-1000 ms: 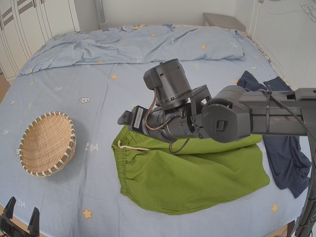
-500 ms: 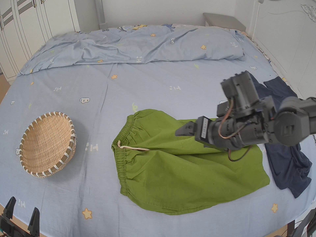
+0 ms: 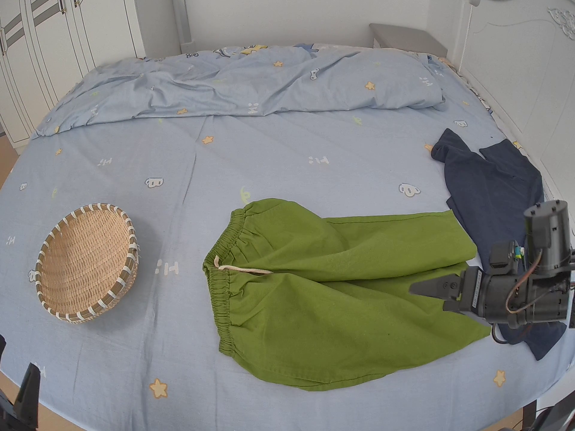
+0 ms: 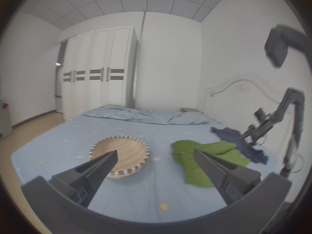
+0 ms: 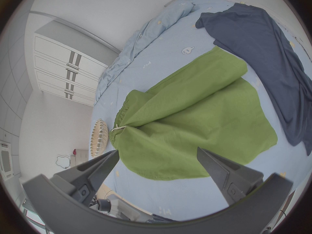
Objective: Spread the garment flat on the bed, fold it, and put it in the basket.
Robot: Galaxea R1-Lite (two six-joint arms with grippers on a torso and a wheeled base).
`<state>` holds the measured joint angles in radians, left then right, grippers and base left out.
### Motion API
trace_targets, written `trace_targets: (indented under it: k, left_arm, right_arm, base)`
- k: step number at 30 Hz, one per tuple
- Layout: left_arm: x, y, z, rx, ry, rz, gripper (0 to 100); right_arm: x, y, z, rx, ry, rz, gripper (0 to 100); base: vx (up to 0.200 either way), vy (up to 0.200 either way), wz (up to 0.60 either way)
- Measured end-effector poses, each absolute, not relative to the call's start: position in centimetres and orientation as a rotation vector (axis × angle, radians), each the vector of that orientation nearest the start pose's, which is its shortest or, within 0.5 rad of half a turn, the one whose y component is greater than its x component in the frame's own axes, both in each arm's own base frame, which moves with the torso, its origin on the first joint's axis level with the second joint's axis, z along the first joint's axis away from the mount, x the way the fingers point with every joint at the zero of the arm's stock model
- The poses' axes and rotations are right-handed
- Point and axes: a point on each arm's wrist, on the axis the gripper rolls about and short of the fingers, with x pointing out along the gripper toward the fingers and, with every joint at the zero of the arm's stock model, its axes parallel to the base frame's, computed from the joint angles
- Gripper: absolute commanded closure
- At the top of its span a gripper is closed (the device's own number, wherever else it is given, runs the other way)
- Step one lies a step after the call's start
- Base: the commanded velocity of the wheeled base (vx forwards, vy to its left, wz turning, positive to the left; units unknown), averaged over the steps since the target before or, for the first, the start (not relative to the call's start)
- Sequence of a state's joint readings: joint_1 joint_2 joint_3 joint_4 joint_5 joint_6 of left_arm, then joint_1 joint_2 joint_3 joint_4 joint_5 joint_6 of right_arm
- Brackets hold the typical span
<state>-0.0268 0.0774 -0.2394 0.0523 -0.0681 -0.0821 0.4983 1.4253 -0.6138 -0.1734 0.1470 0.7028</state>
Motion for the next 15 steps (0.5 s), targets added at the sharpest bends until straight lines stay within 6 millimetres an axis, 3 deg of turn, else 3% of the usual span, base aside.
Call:
trace_targets:
  k: [6,10,15]
  left_arm:
    - [-2.3,-0.6,18.0,-0.284,0.039,-0.406,0]
    - [0.7,-1.1,18.7,-0.419,0.218,-0.550,0]
    - [5.4,-2.0,17.7,-0.521,0.411,-0.682,0]
  right_arm:
    - [16.7,8.8,15.4,0.576,0.827,0.416,0]
    - [16.2,8.3,15.2,0.583,0.815,0.446,0]
    - [16.0,8.1,14.6,0.564,0.808,0.472,0]
  base:
    - [0.000,0.000,0.00]
    - [0.000,0.000,0.00]
    - [0.000,0.000,0.00]
